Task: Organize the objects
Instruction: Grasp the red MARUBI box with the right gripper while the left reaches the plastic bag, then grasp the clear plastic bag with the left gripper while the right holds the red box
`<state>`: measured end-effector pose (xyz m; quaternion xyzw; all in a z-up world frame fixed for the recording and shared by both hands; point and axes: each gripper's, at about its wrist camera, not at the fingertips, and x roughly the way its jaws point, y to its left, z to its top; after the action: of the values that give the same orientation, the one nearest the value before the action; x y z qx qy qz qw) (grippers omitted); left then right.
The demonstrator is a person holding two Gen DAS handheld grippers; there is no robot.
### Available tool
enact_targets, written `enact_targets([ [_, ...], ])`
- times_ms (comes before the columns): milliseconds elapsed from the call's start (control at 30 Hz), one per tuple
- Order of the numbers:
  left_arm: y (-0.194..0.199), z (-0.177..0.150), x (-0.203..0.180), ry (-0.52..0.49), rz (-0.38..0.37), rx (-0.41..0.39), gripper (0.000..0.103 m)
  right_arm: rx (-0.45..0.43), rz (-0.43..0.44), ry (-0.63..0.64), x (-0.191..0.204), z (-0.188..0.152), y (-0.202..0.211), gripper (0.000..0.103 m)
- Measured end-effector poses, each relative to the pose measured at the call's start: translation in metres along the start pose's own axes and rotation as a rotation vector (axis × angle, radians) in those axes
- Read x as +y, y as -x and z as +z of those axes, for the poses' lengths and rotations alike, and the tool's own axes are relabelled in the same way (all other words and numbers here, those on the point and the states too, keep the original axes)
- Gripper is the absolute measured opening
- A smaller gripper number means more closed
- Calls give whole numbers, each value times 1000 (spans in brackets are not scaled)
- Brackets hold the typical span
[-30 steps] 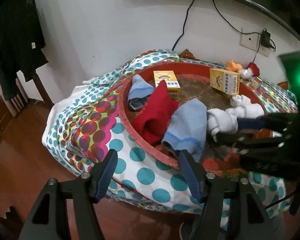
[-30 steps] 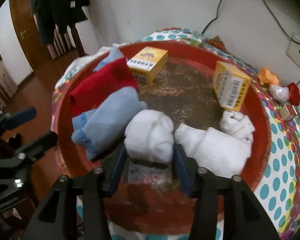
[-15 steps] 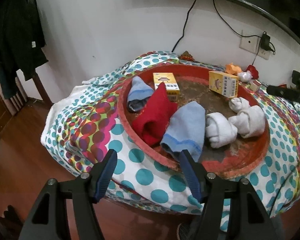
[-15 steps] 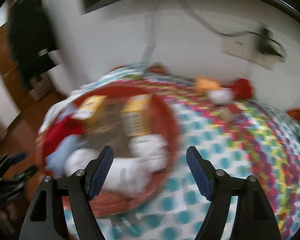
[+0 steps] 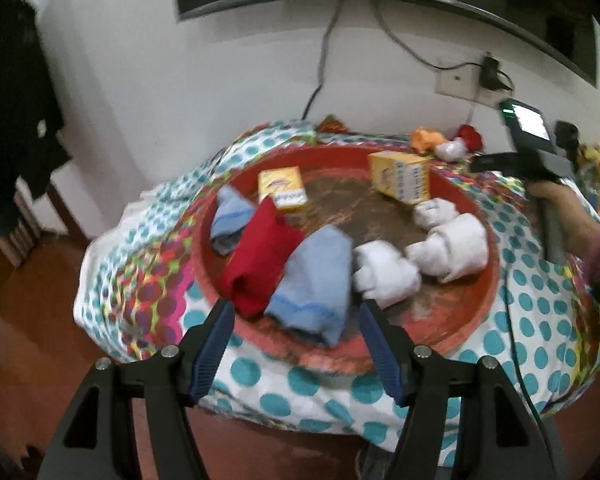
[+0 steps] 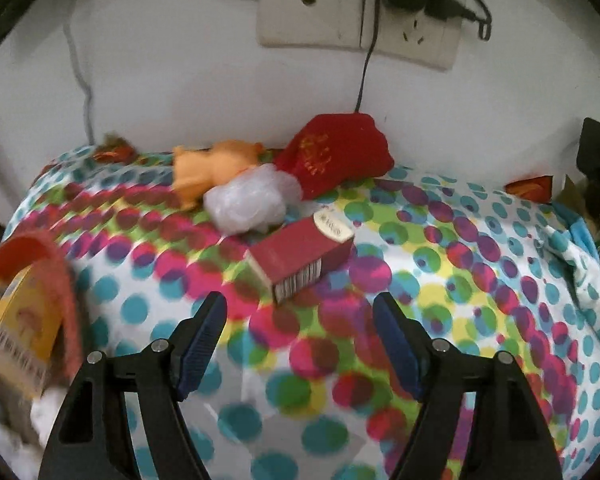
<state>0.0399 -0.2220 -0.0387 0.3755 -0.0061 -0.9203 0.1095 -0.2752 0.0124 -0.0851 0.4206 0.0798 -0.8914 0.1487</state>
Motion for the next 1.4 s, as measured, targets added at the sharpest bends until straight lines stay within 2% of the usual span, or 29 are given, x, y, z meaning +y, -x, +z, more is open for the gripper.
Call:
enact_targets([
  [67,2,9,-14,-66,20,-22,67,2,-23,-18,1,5,-11,74],
  [133,3,19,-30,-124,-5,-26,67,0,-25,-37,3,8,-19,74],
  [333,-4,64,-79,-188,-184,-17,67,11,-51,-36,-3,17,-35,70],
  [400,-12,77,-97,-195,-239,-19,67,16,-31,-38,-10,17,-37,52],
  [500,-29,95,-128,-218,-269,-18,67,15,-1,-17,-24,14,-33,38],
  [633,-59,117,-169,-248,-266,-23,67,29,36,36,-46,1,-21,28],
  [767,-98,142,-210,-307,-258,-8,67,37,54,62,-76,-23,-1,28],
  [900,-134,165,-242,-349,-329,3,67,44,78,88,-102,-42,14,28],
  [1000,-167,180,-264,-400,-325,56,67,33,84,120,-110,-56,25,28],
  [1167,-222,209,-267,-292,-295,155,67,15,112,109,-116,-64,31,28],
  [1300,-251,215,-270,-255,-271,238,67,15,124,99,-119,-65,30,29],
  [1400,-258,219,-272,-254,-227,209,67,16,117,110,-117,-65,29,30],
])
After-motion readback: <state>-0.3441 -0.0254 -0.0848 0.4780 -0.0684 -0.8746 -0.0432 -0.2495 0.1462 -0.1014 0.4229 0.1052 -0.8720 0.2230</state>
